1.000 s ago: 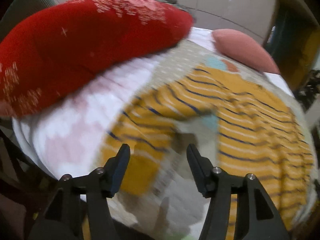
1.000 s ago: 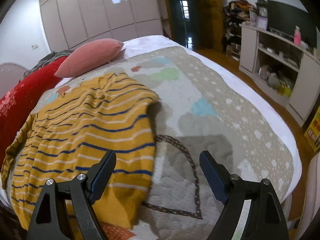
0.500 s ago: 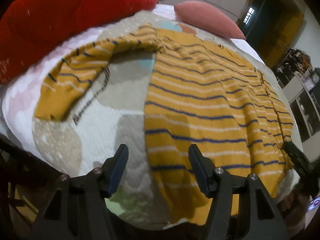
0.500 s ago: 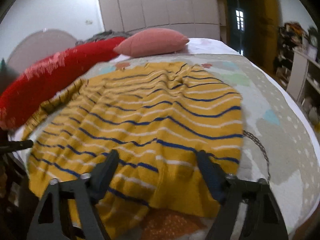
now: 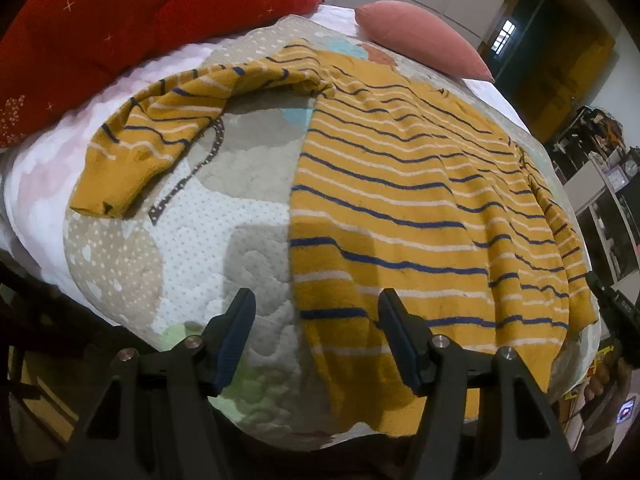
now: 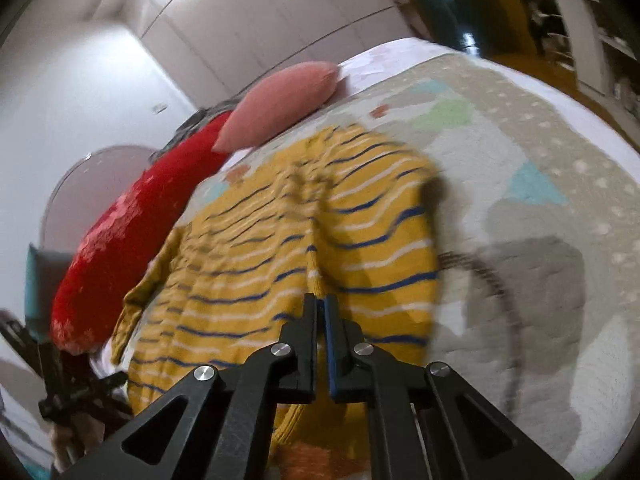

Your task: Fold small clothes

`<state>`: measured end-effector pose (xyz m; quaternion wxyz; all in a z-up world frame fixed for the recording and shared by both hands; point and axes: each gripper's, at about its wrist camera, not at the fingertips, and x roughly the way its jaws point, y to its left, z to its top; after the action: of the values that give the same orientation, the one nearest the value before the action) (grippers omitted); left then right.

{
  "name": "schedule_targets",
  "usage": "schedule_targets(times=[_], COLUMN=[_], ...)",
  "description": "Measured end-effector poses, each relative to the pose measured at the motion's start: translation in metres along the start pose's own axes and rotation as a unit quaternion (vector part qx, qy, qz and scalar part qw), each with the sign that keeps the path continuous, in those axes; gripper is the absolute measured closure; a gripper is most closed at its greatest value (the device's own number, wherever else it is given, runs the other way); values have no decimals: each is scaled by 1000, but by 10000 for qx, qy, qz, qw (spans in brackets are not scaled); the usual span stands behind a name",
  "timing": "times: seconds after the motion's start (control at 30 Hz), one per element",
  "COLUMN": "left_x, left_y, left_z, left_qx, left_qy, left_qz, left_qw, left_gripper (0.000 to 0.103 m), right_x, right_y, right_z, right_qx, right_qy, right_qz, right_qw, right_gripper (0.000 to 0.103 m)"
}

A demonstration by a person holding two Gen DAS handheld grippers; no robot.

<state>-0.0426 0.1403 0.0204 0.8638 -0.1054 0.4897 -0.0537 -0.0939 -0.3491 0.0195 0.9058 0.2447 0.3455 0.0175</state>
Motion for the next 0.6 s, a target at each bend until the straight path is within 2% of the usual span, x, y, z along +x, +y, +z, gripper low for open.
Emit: schedule_targets(times=[0.1,0.17,0.2,0.23,0.27,0.33,0.4,0.47,0.53,0.6], left_x=[0,0,0,0,-1,-1,1,4,9,12], left_y=[-2,0,2,4,6,12,16,19,20,17], left_z=[-1,0,1,2,3,4,3,2,3,4], left_qx=[43,8,-26,-60,-94,-175,-244,-299,-323,-245], left_qy=[-2,-8,-11,-19,-29,-39,-23,18,62,31], left_qz=[47,68,86,100,105,119,112,70,21,-69], left_qw=[10000,10000,10000,9999,9999,9998,9996,9995,9995,9997], left_gripper=[40,40,40,40,40,39,37,35,32,25], right_x=[-6,-16,-21,-24,-26,-31,-40,-55,-64,-63], right_y=[-10,-19,-22,-27,-33,-52,-65,-69,-62,-50], right_z=[8,17,22,26,32,42,48,48,40,30], right_qx=[-89,-271,-511,-665,-804,-781,-556,-267,-82,-21], right_qy=[-99,-313,-498,-606,-712,-777,-810,-943,-960,-843], right_qz=[-743,-1541,-2276,-2775,-3378,-4243,-4662,-4255,-3584,-2980], right_qw=[9971,9872,9711,9565,9351,8988,8792,8996,9286,9508], right_gripper=[99,99,100,100,100,100,99,99,90,69])
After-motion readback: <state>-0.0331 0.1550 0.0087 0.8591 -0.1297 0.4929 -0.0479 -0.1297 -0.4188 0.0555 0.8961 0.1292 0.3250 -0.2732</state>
